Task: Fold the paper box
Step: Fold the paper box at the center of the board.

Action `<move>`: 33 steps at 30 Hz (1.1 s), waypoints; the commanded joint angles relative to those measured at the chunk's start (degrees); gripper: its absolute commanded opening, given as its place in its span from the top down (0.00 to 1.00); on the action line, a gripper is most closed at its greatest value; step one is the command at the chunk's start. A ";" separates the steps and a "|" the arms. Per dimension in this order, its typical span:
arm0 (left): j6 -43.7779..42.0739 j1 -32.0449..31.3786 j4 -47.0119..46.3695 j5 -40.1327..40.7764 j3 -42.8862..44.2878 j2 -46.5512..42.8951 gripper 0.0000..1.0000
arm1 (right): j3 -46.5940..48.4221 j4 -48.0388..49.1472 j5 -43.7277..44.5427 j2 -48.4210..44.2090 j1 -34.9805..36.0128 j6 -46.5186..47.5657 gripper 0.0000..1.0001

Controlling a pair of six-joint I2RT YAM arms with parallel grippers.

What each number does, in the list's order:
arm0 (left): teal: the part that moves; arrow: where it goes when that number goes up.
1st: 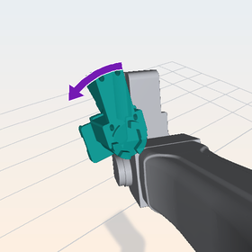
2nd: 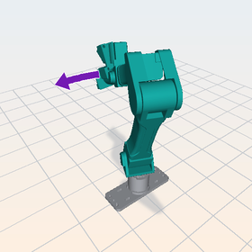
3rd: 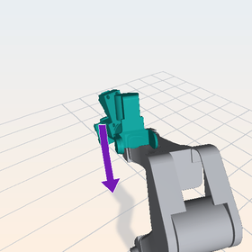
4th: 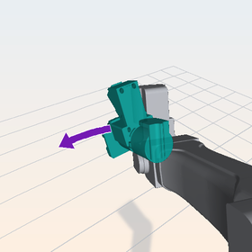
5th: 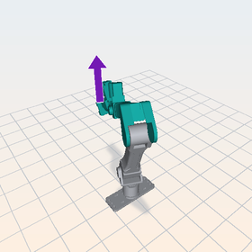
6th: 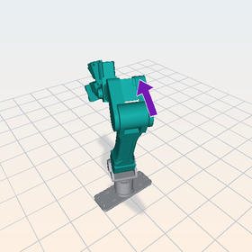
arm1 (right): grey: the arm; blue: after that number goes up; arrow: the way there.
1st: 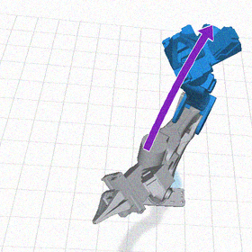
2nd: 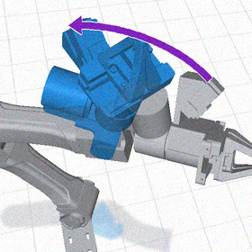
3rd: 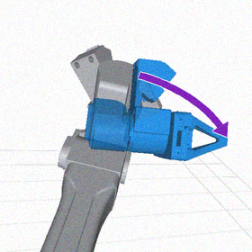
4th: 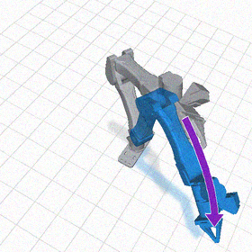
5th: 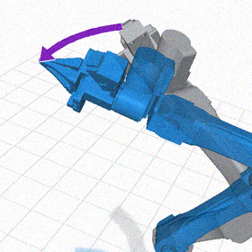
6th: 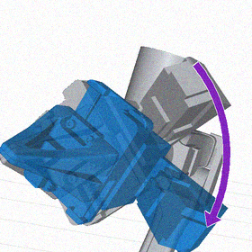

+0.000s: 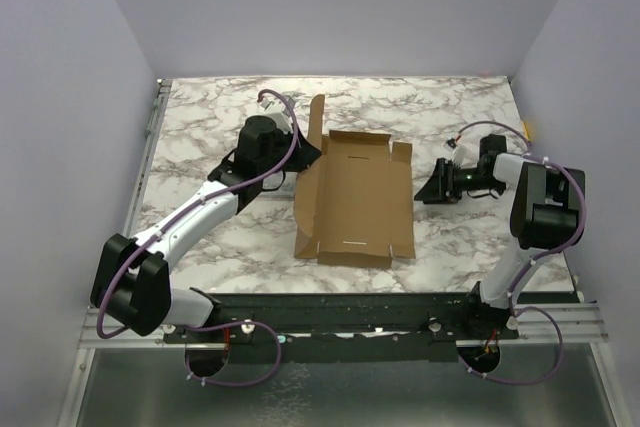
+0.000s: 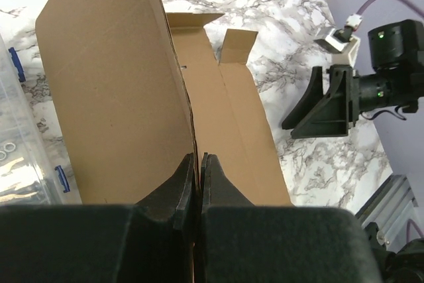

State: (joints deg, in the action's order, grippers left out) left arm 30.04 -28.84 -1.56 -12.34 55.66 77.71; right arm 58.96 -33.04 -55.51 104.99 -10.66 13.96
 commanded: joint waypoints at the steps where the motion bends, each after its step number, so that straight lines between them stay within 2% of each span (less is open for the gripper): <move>1: 2.08 -0.34 -1.51 0.58 -2.55 -1.71 1.00 | -1.91 7.18 -2.87 1.50 0.12 -9.85 0.40; 15: 5.81 -0.43 -6.39 -0.03 -6.09 -2.26 1.00 | -4.32 17.71 1.35 5.67 3.31 -20.85 0.40; 21: 4.08 -0.43 -6.34 1.83 -8.51 -3.10 1.00 | -4.06 18.44 0.75 7.87 3.96 -22.56 0.40; 29: 2.82 -0.25 -4.18 4.58 -13.17 -7.85 1.00 | -4.00 19.30 3.43 5.84 5.06 -22.07 0.40; 33: 5.20 -0.21 -9.03 1.30 -12.59 -9.90 1.00 | -3.89 19.45 4.31 5.57 5.98 -21.55 0.39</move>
State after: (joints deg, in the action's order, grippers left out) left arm 35.38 -28.88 -9.78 -9.82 44.10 69.38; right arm 55.77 -14.44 -58.59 110.04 -5.96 -9.43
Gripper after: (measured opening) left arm 0.036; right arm 0.599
